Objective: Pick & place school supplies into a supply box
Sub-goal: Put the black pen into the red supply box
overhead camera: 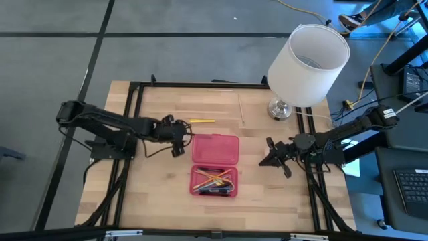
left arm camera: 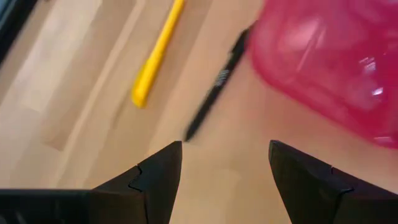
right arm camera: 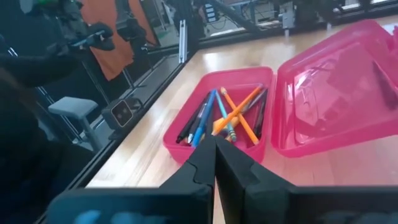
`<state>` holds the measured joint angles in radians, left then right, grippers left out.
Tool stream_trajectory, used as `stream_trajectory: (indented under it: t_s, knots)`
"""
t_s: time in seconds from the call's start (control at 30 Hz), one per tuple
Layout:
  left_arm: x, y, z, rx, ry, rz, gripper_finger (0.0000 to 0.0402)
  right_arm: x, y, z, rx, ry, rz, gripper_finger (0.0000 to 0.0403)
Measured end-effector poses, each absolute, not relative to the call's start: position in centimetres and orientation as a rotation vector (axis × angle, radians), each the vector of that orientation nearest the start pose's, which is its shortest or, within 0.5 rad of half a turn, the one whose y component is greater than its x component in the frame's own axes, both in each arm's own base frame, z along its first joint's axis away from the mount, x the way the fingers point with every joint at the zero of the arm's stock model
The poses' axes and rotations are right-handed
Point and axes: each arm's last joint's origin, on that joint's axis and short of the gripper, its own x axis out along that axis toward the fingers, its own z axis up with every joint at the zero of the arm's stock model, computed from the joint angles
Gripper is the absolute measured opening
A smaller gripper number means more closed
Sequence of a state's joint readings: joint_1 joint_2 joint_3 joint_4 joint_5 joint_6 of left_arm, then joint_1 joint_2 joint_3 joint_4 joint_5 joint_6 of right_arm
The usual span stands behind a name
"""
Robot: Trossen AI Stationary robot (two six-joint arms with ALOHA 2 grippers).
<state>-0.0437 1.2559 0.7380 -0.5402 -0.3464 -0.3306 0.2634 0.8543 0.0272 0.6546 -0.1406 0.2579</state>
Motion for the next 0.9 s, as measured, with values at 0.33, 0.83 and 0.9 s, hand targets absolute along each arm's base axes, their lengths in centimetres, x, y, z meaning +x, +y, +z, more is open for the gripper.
stream_trajectory:
  t_s: [0.33,0.83,0.9]
  knots:
    - [24.2,3.9,18.3,-0.025,1.066,0.304,0.0232,14.5,4.3,14.5,0.244,0.243,0.376,0.0012]
    - [25.4,7.4,13.7,-0.090,1.196,0.196,0.0232,14.4,4.3,14.1,0.237,0.279,0.363,0.0012]
    - [25.5,7.5,13.3,-0.094,1.207,0.191,0.0232,14.4,4.3,14.1,0.233,0.280,0.363,0.0012]
